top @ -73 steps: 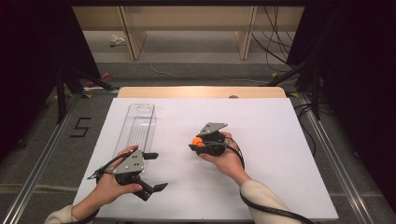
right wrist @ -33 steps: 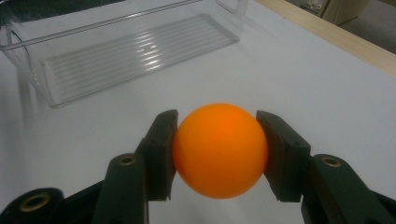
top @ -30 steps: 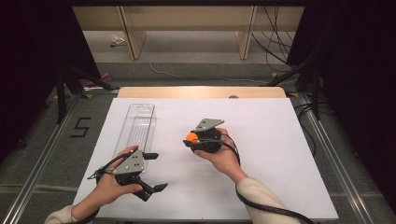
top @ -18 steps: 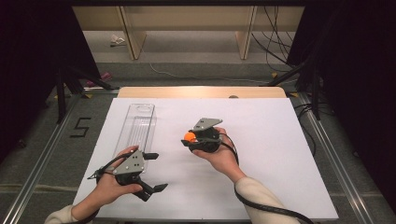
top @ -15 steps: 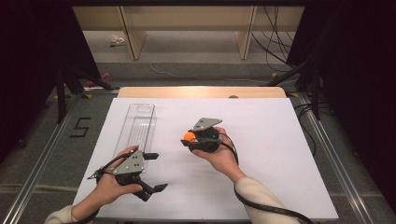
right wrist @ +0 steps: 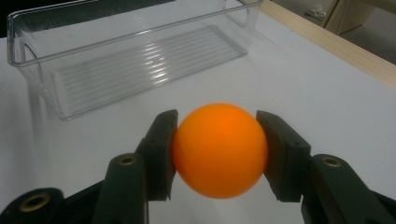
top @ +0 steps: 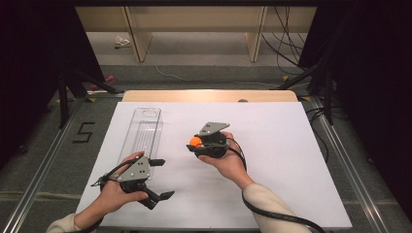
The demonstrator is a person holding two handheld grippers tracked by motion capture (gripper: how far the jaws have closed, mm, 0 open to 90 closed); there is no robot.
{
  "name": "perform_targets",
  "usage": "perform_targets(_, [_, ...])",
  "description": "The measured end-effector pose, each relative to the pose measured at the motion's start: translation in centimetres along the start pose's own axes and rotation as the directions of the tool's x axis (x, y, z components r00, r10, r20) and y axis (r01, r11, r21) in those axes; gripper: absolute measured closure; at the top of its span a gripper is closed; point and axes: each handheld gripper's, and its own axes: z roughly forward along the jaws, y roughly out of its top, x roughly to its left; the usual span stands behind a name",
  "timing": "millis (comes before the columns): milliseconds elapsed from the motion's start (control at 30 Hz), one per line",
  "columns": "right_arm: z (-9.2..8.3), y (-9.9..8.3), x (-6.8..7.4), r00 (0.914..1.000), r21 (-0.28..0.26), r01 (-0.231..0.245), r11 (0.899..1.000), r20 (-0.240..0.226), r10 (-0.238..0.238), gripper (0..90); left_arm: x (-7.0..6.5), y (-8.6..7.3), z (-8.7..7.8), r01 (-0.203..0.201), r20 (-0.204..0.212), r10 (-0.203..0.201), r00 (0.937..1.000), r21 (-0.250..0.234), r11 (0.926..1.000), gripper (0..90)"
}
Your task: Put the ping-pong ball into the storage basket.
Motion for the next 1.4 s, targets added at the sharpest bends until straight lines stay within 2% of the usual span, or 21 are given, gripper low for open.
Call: perform_targets(1400, [0.7,1.1,0.4,0.9999,-0.021,0.004,1.0,-0.017,-0.004,51.7,-0.1,0.0,0.0,-0.008,0.007,0.008,0.9999,0.003,1.0,0.0])
